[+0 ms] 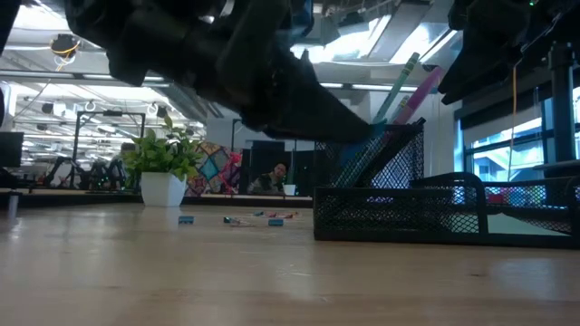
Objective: Pick and place office supplies into organizer
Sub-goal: Put the blue eraser into the desk organizer
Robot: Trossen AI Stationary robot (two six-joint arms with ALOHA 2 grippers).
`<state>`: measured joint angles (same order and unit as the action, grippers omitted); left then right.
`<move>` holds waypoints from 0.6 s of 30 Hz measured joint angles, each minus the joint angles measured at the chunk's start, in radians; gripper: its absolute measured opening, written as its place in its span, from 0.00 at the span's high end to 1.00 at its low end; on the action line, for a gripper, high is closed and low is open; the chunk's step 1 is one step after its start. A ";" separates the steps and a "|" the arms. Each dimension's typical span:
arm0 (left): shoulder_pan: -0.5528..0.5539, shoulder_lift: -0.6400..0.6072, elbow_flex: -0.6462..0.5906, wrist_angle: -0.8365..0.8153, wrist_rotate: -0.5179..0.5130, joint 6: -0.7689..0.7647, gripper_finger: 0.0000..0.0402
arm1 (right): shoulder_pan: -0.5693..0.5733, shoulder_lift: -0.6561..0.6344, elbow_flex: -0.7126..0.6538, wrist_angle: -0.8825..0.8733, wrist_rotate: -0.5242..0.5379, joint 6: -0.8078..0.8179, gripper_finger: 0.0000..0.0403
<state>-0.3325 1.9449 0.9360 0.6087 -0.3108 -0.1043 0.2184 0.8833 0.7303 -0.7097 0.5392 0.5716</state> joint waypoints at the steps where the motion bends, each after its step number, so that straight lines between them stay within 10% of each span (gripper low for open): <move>1: 0.000 0.003 0.000 -0.010 -0.011 -0.007 0.84 | 0.000 0.000 0.000 0.000 0.000 0.000 0.33; 18: 0.000 0.005 0.000 -0.118 -0.061 -0.015 0.80 | 0.000 0.000 0.000 -0.007 0.000 -0.004 0.33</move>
<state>-0.3325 1.9499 0.9361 0.4902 -0.3714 -0.1192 0.2184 0.8833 0.7303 -0.7168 0.5396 0.5678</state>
